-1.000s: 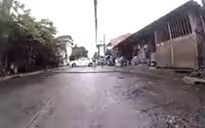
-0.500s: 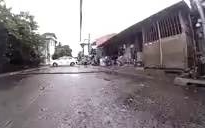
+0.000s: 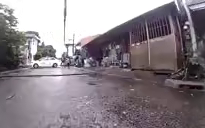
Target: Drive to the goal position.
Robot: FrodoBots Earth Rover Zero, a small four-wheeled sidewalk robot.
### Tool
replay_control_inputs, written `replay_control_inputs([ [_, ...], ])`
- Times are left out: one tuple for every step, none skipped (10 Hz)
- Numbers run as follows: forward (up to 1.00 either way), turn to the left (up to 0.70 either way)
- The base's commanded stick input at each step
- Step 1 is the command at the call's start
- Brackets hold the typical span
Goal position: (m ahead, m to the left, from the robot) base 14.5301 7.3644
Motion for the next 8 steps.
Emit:
replay_control_inputs([
  [1.00, 0.00],
  [1.00, 0.00],
  [1.00, 0.00],
  [1.00, 0.00],
  [1.00, 0.00],
  [1.00, 0.00],
  [1.00, 0.00],
  [1.00, 0.00],
])
